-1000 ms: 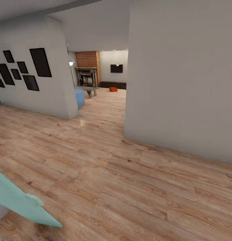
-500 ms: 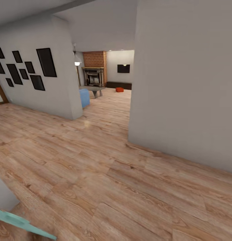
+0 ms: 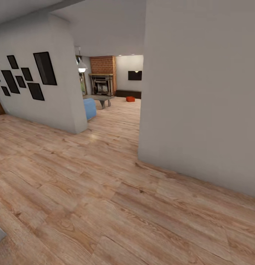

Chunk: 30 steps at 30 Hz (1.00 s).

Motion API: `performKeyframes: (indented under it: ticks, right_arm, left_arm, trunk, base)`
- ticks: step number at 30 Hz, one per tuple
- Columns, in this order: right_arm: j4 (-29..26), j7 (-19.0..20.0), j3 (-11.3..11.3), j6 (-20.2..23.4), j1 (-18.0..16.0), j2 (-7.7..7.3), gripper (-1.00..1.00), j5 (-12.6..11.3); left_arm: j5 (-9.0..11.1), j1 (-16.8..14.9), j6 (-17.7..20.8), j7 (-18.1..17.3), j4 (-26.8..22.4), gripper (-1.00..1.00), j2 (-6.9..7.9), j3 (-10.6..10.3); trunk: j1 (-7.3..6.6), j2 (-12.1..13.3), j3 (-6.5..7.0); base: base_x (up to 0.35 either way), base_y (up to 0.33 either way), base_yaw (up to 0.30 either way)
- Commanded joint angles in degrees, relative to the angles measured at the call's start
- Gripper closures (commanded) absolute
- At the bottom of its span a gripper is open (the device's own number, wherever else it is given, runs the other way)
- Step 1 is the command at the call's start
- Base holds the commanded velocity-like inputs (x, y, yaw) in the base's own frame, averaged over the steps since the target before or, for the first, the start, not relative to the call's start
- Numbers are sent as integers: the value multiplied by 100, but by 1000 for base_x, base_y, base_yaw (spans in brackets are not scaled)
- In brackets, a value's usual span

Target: Move the two storage containers from the living room to the garage. In the garage, place one container on the floor and stack the other container on top of it (either order is fine).

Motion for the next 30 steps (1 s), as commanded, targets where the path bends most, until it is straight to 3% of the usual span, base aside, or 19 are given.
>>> performKeyframes:
  ticks: [1, 19, 30]
  right_arm:
    - [18, -12, 35, -32, -8, 3, -100, -35]
    - [22, -14, 42, -32, -8, 6, -100, -37]
    - [21, -12, 41, -32, -8, 6, -100, -37]
  left_arm:
    - [59, -10, -32, 2, 23, -100, -1, -34]
    - [59, -10, -33, 4, 23, -100, -1, -34]
    - [59, -10, -35, 2, 23, -100, -1, -31]
  trunk:
    - [3, -3, -6]
    - [3, -3, -6]
    - [3, -3, -6]
  base:
    - [310, -178, 106]
    - [310, -164, 271]
    - [322, -17, 276]
